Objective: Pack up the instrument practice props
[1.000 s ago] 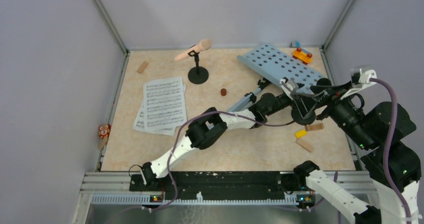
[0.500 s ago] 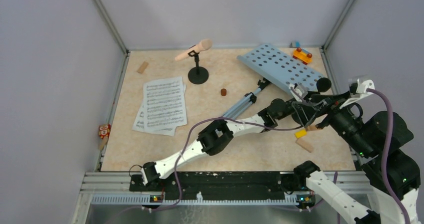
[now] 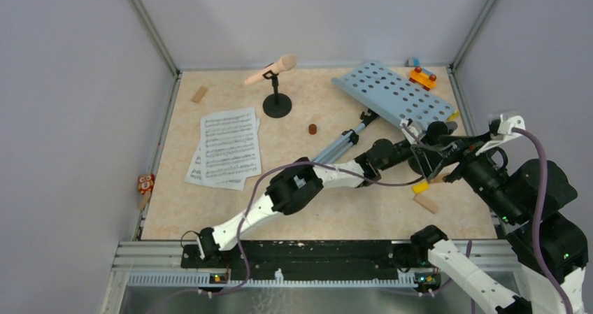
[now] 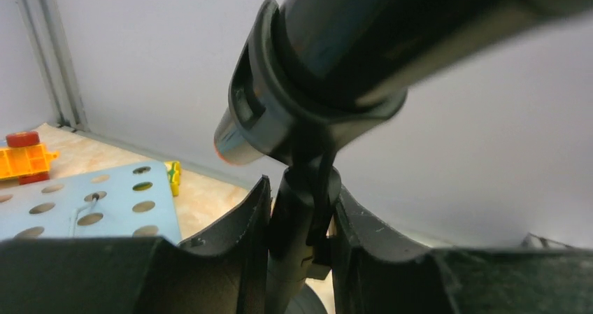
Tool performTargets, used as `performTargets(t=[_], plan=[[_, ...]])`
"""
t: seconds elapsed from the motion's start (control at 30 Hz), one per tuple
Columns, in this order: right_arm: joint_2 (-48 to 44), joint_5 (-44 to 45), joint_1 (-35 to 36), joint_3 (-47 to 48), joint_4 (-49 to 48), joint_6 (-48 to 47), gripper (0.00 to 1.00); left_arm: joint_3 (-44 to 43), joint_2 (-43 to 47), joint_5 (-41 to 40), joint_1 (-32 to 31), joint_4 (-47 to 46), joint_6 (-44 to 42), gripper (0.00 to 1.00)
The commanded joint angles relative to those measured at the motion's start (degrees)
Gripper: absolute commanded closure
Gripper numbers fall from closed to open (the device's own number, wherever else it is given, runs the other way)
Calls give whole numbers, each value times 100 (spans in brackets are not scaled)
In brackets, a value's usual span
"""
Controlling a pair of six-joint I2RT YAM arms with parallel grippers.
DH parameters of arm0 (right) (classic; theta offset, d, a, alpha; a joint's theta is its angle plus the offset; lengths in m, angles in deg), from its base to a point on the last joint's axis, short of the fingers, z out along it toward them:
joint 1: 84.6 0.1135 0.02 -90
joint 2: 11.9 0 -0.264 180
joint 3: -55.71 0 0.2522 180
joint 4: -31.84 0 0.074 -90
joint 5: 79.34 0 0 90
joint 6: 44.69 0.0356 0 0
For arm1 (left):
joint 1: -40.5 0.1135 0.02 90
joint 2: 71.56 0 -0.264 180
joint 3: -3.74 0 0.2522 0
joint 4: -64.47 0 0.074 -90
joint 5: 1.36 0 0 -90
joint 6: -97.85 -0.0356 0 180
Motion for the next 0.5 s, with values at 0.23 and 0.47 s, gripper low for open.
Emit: performTargets(t=[0.23, 0.47], plan=[[-426, -1682, -33, 67, -1250, -1857, 24, 4763, 3111, 1883, 430, -1608, 237, 100], [-770, -2274, -37, -886, -2059, -2371, 24, 7602, 4988, 2117, 590, -1400, -109, 100]])
